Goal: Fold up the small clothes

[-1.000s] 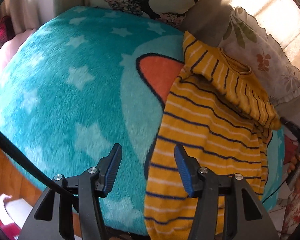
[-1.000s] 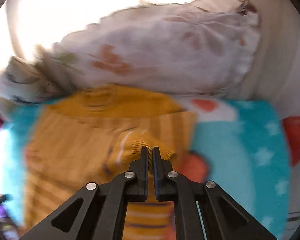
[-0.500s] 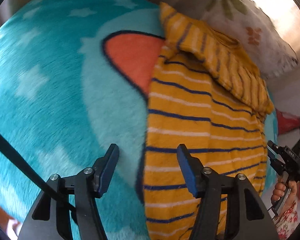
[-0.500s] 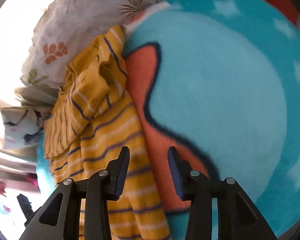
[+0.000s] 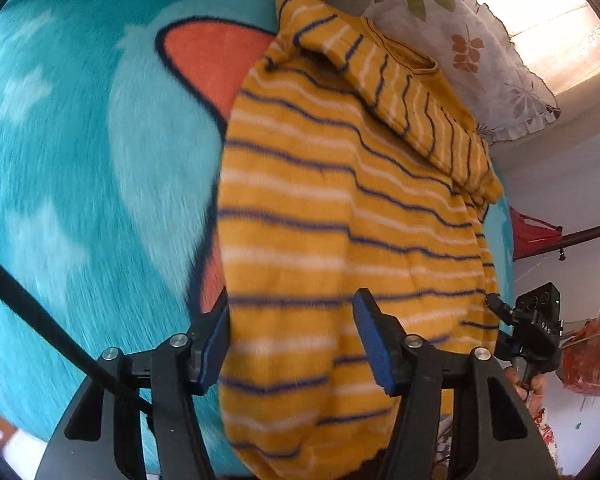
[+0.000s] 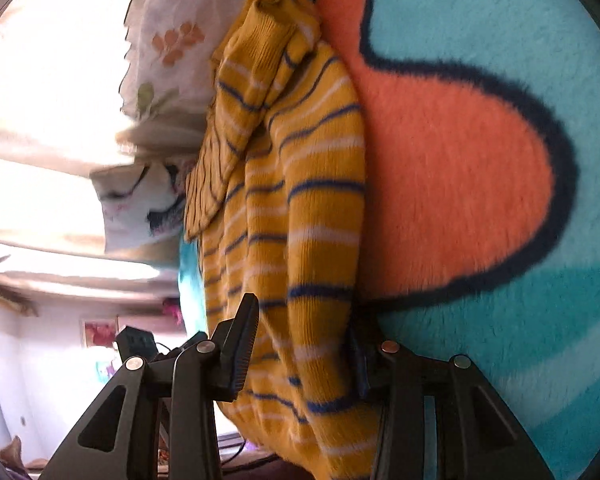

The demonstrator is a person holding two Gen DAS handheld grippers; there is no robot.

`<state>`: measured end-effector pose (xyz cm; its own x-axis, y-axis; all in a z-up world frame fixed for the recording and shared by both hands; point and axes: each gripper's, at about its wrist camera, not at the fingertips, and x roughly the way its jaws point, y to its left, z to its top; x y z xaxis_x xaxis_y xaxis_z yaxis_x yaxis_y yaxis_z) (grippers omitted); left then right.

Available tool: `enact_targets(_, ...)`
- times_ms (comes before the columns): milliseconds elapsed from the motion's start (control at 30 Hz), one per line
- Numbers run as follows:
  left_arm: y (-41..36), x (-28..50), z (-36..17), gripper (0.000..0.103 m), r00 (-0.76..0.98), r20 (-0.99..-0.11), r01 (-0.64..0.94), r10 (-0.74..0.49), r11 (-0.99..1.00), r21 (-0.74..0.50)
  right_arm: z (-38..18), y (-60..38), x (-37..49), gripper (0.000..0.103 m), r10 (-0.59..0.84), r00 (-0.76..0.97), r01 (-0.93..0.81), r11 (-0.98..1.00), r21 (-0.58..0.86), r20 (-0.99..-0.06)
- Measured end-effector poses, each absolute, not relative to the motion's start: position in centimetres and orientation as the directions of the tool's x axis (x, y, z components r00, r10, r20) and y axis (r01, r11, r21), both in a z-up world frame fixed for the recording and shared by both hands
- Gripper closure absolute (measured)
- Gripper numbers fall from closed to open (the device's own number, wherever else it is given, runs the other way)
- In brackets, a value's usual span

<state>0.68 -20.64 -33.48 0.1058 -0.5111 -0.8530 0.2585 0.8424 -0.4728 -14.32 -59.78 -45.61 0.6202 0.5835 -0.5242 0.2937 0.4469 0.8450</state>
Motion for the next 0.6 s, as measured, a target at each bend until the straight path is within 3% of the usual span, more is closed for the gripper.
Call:
enact_targets(167,-19.7,-3.5,-33.9,0.065,0.133,-0.854,0.216,-0.503,0.856,-0.47,-45.8,-58.1,-15.9,0.059,0.649,0.554,0.25,0.468,0.847,-0.522)
enact_targets(600,-18.9,-8.6,-34.1,0.065,0.164,-0.829,0.132,-0.535,0.844,-0.519,-46.5,-55.3,-19.7,0.059,0.681,0.503,0.206,0.504,0.839,-0.533)
